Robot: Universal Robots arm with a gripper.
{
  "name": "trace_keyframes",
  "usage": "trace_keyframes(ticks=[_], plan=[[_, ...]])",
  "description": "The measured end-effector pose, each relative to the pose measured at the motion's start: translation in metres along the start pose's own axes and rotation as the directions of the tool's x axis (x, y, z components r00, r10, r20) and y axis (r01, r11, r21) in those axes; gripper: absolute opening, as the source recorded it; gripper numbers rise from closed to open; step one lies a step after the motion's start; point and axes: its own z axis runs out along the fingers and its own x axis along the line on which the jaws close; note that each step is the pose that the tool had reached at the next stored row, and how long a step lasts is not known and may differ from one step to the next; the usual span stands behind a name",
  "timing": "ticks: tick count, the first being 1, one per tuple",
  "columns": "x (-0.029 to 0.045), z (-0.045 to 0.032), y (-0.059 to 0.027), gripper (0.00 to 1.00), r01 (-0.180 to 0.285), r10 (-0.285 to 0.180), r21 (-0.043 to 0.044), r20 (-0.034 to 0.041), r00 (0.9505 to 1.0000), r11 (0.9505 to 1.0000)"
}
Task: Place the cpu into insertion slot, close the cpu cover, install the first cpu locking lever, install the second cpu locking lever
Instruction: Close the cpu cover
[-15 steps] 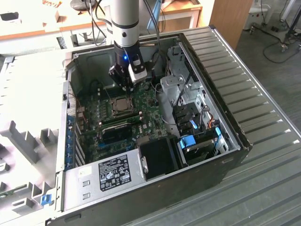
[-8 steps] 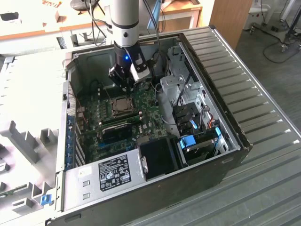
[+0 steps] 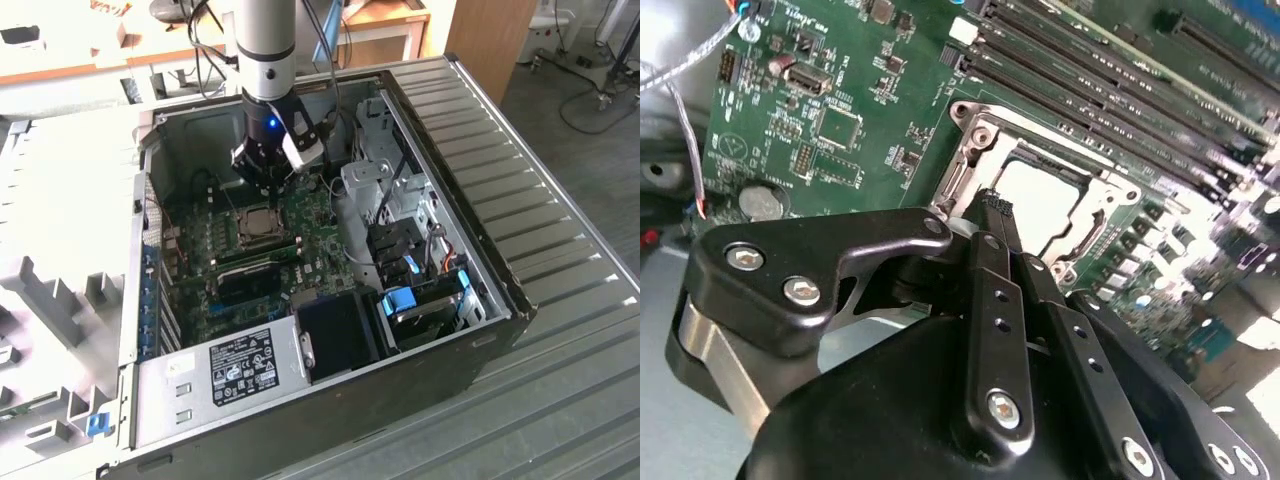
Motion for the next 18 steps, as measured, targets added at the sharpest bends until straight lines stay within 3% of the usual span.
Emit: trace_keyframes(ticks=[8, 12, 18], plan=[[0.0001, 0.0008, 0.0000, 0.11, 0.106, -0.106, 0.0039, -0.0022, 0.9943, 0.9943], [0.0010, 0.0009, -0.0001, 0.11, 0.111, -0.111, 0.0040, -0.0022, 0.9938, 0.9938], [0.0099, 0.0018, -0.0005, 0.11, 0.112, -0.112, 0.0039, -0.0022, 0.9938, 0.9937]])
